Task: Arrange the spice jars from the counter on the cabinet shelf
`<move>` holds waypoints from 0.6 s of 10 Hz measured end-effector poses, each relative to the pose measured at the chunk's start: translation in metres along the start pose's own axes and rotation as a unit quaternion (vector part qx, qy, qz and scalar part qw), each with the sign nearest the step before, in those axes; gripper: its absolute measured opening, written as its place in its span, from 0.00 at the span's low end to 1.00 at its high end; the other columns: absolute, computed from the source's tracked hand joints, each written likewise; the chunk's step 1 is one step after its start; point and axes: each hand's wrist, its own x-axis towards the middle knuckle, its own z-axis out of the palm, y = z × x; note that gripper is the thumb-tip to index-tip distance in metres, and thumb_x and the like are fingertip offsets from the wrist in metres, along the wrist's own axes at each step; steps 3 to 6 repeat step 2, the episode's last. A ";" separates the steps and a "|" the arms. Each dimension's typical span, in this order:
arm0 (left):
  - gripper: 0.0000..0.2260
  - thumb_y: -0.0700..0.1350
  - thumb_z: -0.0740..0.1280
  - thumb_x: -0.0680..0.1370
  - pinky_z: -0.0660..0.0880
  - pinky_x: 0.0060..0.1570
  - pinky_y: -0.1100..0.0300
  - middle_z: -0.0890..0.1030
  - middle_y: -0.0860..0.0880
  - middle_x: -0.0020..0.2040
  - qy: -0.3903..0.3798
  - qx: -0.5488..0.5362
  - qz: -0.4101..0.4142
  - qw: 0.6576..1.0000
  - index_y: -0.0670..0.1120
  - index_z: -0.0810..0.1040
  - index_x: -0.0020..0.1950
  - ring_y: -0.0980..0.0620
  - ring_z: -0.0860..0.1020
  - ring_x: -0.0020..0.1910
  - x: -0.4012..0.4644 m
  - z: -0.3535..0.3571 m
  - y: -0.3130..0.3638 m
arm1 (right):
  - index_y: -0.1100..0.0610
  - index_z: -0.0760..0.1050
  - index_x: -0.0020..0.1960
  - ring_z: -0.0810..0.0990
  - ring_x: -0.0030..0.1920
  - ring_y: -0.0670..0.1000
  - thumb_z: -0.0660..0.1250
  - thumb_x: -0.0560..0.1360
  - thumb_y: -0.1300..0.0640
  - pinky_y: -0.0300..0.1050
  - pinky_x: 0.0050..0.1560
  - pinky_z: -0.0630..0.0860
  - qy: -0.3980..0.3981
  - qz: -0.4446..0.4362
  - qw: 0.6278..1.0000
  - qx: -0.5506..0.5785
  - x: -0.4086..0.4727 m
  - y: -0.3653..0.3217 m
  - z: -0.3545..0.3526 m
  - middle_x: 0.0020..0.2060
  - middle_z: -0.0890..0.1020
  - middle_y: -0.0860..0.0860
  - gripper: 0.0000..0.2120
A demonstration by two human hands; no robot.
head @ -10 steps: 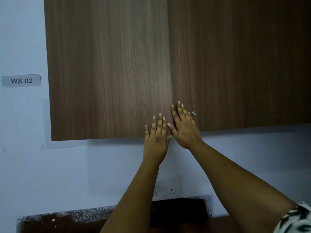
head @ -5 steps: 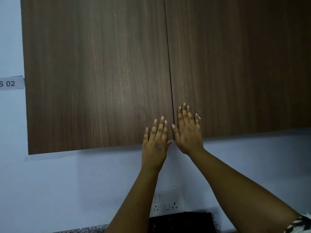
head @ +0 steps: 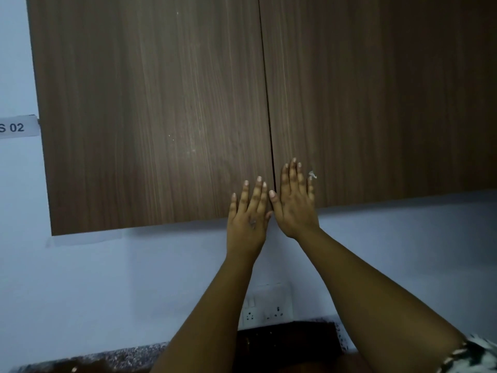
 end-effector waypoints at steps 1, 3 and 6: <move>0.25 0.49 0.51 0.84 0.43 0.77 0.47 0.48 0.49 0.80 -0.045 -0.047 -0.019 0.998 0.45 0.50 0.80 0.48 0.43 0.79 -0.002 -0.014 0.008 | 0.58 0.34 0.77 0.30 0.76 0.50 0.42 0.82 0.44 0.53 0.76 0.35 -0.052 -0.019 0.998 0.011 -0.020 -0.001 -0.006 0.76 0.33 0.53 0.32; 0.26 0.51 0.48 0.85 0.43 0.76 0.44 0.43 0.48 0.80 -0.089 -0.064 -0.040 0.993 0.45 0.44 0.79 0.48 0.40 0.78 0.003 -0.031 0.020 | 0.57 0.33 0.77 0.32 0.76 0.50 0.46 0.83 0.43 0.53 0.77 0.39 -0.099 -0.042 0.994 0.004 -0.025 0.006 -0.020 0.77 0.33 0.52 0.33; 0.26 0.51 0.48 0.85 0.43 0.76 0.44 0.43 0.48 0.80 -0.089 -0.064 -0.040 0.993 0.45 0.44 0.79 0.48 0.40 0.78 0.003 -0.031 0.020 | 0.57 0.33 0.77 0.32 0.76 0.50 0.46 0.83 0.43 0.53 0.77 0.39 -0.099 -0.042 0.994 0.004 -0.025 0.006 -0.020 0.77 0.33 0.52 0.33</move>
